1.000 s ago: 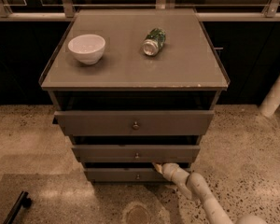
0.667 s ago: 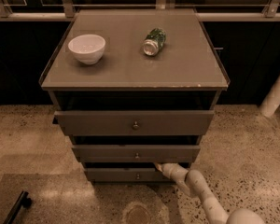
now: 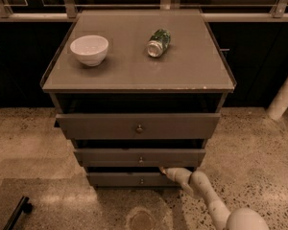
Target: Open bottom drawer
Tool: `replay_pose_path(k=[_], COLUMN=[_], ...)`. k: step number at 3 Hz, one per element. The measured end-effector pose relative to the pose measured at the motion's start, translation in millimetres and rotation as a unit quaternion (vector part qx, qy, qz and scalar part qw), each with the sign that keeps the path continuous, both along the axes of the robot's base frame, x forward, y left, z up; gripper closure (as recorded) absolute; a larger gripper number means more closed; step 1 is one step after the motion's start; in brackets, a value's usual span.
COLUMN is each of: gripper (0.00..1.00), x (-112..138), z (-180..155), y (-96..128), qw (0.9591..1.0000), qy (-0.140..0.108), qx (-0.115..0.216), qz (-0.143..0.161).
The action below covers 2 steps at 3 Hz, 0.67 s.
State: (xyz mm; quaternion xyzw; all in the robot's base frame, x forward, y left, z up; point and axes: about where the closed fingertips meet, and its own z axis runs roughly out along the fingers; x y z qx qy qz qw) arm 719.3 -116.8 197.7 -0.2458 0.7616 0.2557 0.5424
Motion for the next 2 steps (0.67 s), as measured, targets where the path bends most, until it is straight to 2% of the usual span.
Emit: replay_pose_path(k=[1, 2], gripper=[1.00, 1.00], x=[0.0, -0.9], z=[2.6, -2.3], y=[0.0, 0.3], qw=[1.0000, 0.9998], qy=[0.000, 0.010], qx=[0.000, -0.016], qz=[0.000, 0.006])
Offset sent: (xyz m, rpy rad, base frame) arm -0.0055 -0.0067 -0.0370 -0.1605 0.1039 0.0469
